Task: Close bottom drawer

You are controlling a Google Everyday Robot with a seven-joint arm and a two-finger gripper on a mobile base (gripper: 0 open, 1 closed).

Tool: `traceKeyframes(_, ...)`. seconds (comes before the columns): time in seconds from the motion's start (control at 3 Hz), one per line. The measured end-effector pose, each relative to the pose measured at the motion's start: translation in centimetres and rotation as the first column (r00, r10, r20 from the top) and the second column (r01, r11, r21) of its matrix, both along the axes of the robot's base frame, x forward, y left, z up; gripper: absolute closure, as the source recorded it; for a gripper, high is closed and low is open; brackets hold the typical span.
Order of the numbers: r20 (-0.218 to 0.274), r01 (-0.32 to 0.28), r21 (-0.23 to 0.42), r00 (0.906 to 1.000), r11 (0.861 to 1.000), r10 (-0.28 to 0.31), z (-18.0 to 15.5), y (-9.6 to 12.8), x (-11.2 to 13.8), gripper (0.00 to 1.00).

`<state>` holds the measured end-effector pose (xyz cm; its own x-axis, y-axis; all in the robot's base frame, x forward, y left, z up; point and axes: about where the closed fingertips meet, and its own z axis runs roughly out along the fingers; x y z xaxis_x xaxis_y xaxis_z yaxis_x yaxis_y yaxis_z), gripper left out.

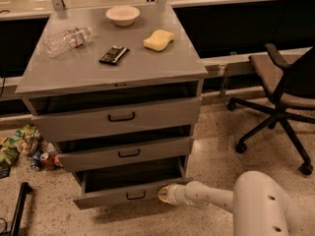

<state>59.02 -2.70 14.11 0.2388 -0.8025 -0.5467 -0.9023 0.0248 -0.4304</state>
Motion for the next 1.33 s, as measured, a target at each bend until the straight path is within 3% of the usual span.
traceKeyframes(0.33,0.014,0.001,-0.005,0.9999,1.000,-0.001,-1.0,-0.9,3.3,1.00)
traceKeyframes(1.33,0.064,-0.002,-0.005,0.9980,1.000,0.002,-1.9,-2.1,8.7,1.00)
